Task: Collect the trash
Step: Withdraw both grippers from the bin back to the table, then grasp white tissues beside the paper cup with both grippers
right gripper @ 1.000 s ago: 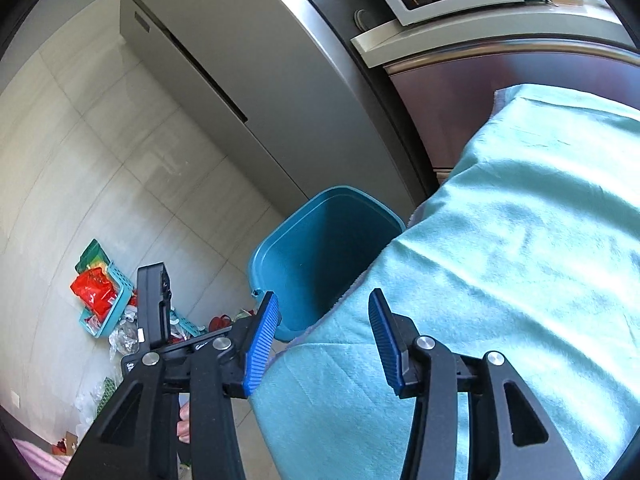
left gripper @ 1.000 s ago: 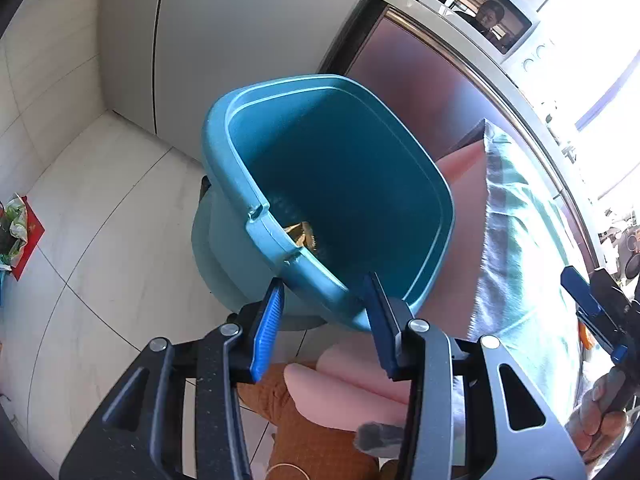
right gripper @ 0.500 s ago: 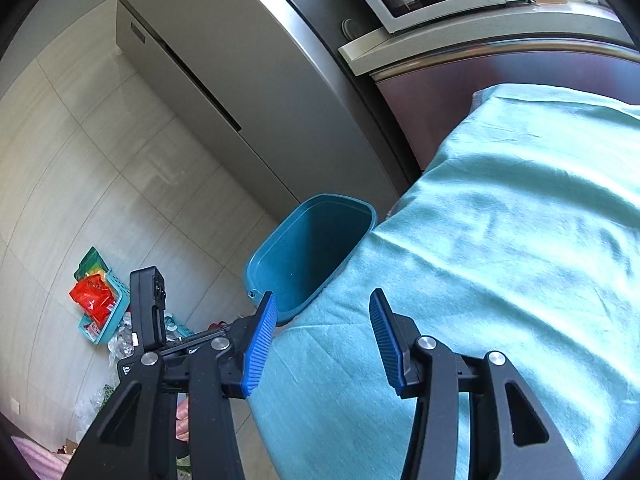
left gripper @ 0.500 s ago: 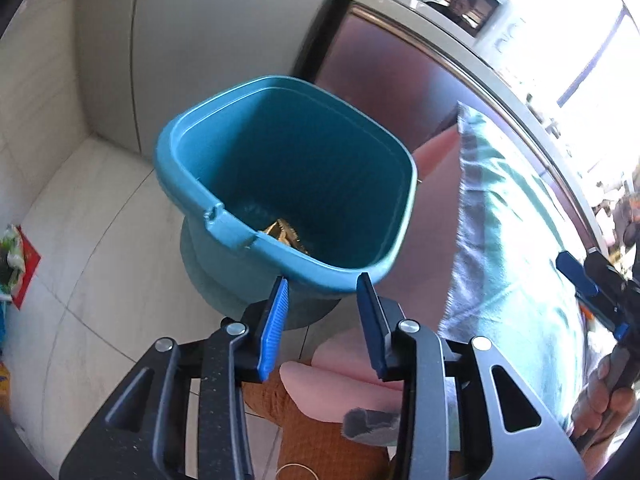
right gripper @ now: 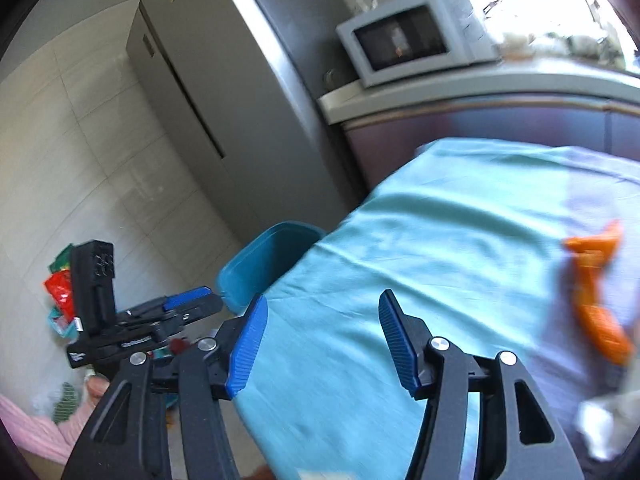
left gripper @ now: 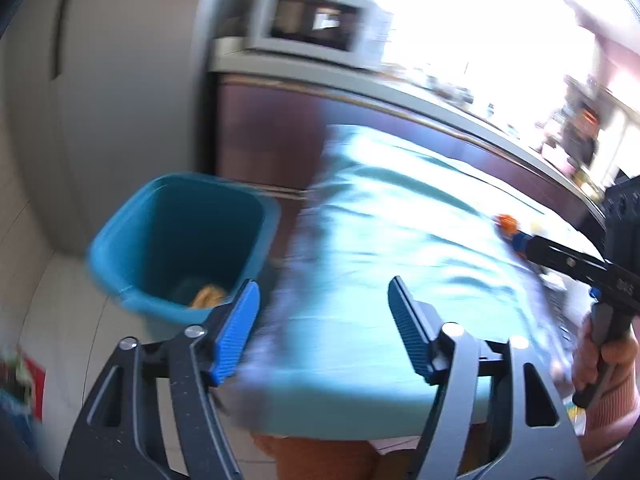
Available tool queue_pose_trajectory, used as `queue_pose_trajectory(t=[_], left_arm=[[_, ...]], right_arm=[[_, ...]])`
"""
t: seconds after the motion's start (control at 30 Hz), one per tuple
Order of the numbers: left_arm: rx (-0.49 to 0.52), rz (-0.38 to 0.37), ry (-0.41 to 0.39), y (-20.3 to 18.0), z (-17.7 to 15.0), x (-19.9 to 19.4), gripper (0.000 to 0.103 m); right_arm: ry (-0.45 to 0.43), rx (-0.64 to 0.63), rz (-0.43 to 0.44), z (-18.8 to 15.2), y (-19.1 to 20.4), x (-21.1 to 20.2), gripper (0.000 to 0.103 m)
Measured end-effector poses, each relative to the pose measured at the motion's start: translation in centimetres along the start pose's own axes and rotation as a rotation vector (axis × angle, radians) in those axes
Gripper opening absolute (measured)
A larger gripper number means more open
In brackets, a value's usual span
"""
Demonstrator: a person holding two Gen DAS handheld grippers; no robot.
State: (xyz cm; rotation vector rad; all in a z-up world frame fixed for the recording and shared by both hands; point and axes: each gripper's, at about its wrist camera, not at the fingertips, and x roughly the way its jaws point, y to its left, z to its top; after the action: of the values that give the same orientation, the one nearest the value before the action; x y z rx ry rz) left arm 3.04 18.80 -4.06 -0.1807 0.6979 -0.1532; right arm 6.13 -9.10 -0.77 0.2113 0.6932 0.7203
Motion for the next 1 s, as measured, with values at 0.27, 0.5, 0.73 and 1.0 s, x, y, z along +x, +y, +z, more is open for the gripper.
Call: queue_pose_trajectory(t=[0.27,0.5,0.73,1.0], left_arm=[[0.182,-0.22,0.039,-10.8,0.6,3.7,0.071],[0.34,-0.337,0.082,-20.0,-0.3,6.4,0.071],[0.445,-0.4,0.125,-26.6,-0.9,9.1,0.071],[0.469,-0.352,0.26,-30.6,-1.7,12.9,0.052]], right_arm=[[-0.131,0.065,-0.213,-1.9,-4.7,-9.0,0.057],[-0.219,0.17,-0.382,-4.8,-9.1,-16.5,0.057],[-0.236,0.211,-0.446,-6.9,-11.6,-18.8,0.057],[-0.179,0.128,-0.465,-4.9,-13.0,-15.8,0.057]])
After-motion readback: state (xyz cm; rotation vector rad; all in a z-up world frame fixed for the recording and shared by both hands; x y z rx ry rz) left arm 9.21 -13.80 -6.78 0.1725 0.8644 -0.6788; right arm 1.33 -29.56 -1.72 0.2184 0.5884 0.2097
